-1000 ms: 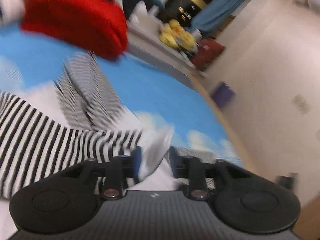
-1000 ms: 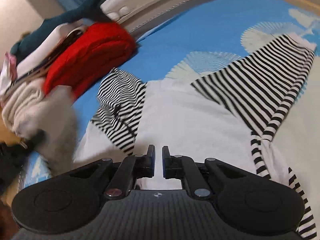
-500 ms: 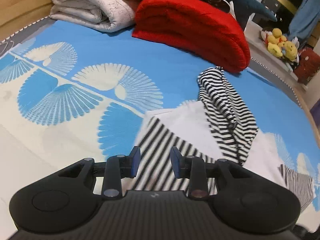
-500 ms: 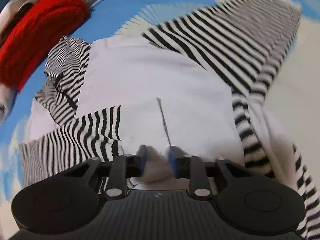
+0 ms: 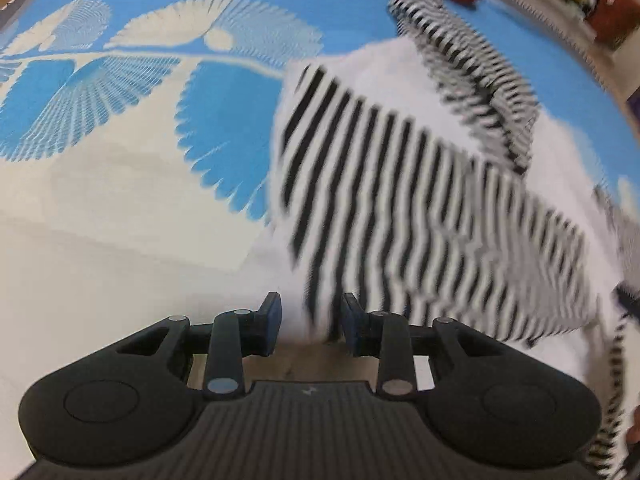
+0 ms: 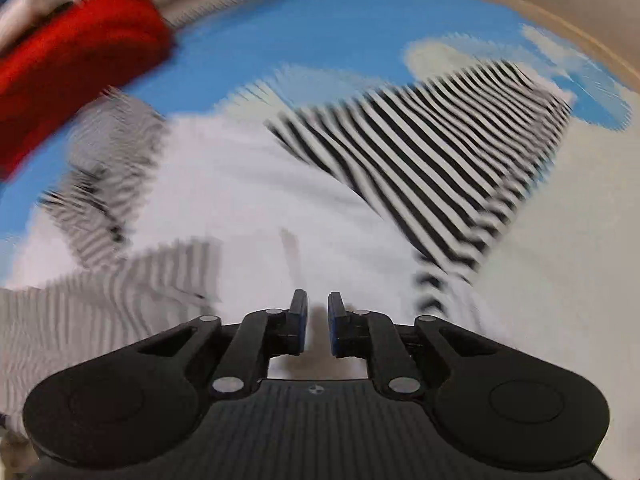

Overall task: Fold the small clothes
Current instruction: 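Fold the sleeve across the white shirt body with the left gripper, then release, then grasp the other striped sleeve cuff with the right gripper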

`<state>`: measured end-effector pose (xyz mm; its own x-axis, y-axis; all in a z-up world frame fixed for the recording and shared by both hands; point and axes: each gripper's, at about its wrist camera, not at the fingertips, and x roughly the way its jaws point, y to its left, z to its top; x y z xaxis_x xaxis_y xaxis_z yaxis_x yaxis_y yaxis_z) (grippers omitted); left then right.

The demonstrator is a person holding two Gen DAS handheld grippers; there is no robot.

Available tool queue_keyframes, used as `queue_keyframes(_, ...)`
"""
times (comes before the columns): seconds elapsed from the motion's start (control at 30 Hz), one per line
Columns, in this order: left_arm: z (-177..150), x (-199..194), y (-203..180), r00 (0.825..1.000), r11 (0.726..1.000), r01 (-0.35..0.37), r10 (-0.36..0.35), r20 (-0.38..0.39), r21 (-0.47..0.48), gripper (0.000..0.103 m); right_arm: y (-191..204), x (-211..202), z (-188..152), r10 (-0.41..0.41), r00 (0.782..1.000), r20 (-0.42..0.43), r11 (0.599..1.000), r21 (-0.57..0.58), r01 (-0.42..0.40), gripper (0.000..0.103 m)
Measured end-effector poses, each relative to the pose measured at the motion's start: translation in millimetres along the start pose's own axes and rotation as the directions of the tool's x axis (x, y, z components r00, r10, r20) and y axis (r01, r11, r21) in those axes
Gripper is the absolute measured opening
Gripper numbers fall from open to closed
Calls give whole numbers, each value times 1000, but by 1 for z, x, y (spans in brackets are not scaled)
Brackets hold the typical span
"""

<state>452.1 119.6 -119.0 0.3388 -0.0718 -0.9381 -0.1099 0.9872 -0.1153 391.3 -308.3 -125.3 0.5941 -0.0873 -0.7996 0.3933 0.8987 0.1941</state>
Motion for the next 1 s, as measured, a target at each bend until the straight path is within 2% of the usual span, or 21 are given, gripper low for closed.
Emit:
queue_keyframes(0.03,-2,3,3,1000,1000,-15,15,-14,7,37,4,-4,-1,45,999,21,999,-15,-44,19)
queue_keyframes(0.07,-5,6,5,999,999,-32,32,-26,16,39,7,-5,-3,91,996,18,995,-30,-91,26)
queue_keyframes(0.1,-8,8,7,998,998,-50,51,-34,24,40,9,2,-6,118,993,-30,992,-43,-120,29)
queue_keyframes(0.13,-10,8,8,997,997,-68,69,-34,34,45,8,12,-11,93,991,-99,994,-44,-98,29)
queue_keyframes(0.17,-12,6,7,996,996,-83,84,-22,46,45,3,23,-17,45,983,-177,999,-20,-49,29)
queue_keyframes(0.2,-13,1,4,995,994,-96,96,-3,58,45,-4,23,-19,47,983,-180,999,21,-44,28)
queue_keyframes(0.27,-12,-18,-6,993,992,-100,95,69,77,43,-6,10,-14,44,986,-161,997,62,-35,29)
queue_keyframes(0.33,-11,-45,-19,985,991,-90,73,159,99,44,-6,-15,-5,73,994,-86,996,63,-68,29)
queue_keyframes(0.43,-18,-91,-36,960,990,-70,33,278,125,47,-8,-56,7,118,993,28,993,21,-119,31)
queue_keyframes(0.47,-22,-105,-42,952,989,-65,22,306,132,49,-7,-68,10,127,990,57,992,2,-128,34)
queue_keyframes(0.5,-27,-118,-46,945,988,-59,10,327,140,50,-11,-83,11,140,987,81,990,-24,-138,40)
queue_keyframes(0.57,-37,-143,-52,931,987,-45,-16,365,157,56,-16,-102,17,159,982,102,986,-59,-154,44)
queue_keyframes(0.7,-64,-182,-65,900,980,-50,-39,434,192,67,-30,-138,24,208,970,124,975,-104,-196,44)
queue_keyframes(0.8,-84,-186,-74,885,978,-56,-44,463,201,73,-44,-162,20,193,965,179,972,-172,-162,44)
queue_keyframes(0.87,-99,-172,-80,875,977,-72,-34,483,199,74,-59,-172,12,175,959,223,970,-209,-129,44)
queue_keyframes(0.9,-107,-162,-82,881,972,-93,-21,472,216,74,-72,-174,5,155,957,246,972,-213,-103,44)
queue_keyframes(0.93,-111,-147,-89,907,960,-133,18,421,246,73,-83,-170,-2,129,959,252,976,-203,-78,44)
queue_keyframes(0.97,-111,-135,-95,925,951,-161,52,377,264,72,-93,-165,-8,100,967,232,980,-190,-56,43)
queue_keyframes(1.0,-112,-130,-99,926,951,-154,45,374,268,72,-104,-160,-11,55,982,182,985,-172,-23,35)
